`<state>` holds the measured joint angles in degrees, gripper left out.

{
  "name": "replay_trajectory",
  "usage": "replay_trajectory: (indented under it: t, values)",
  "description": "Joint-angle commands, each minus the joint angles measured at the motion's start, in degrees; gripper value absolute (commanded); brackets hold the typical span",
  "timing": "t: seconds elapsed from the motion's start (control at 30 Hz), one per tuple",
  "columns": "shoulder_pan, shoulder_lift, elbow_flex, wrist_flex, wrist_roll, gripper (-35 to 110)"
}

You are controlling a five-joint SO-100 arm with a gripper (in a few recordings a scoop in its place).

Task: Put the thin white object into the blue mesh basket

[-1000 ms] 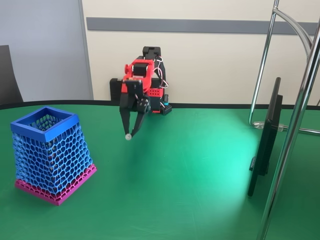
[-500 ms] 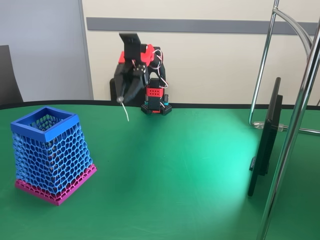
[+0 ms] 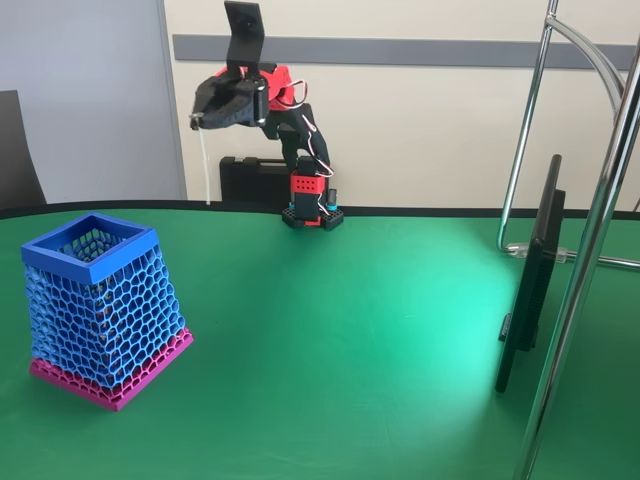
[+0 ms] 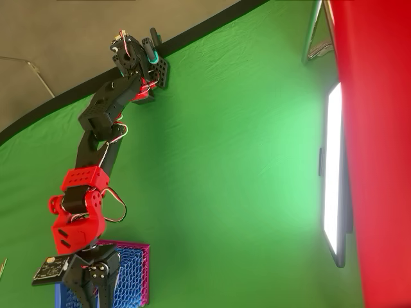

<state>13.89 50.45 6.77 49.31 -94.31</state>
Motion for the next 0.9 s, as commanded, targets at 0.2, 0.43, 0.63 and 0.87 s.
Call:
replay_trajectory:
  t: [0.2,0.43,0.63,0.87]
  values:
    - [3.78,-2.02,-2.20,-12.13,-3.60,5]
    - [6.06,-3.34,-0.26,-19.42,-4.48,5]
    - [7.47,-3.25,5.10,-27.25,-4.83,5]
    - [9.23,-2.99,9.84,-29.79,-5.01,4]
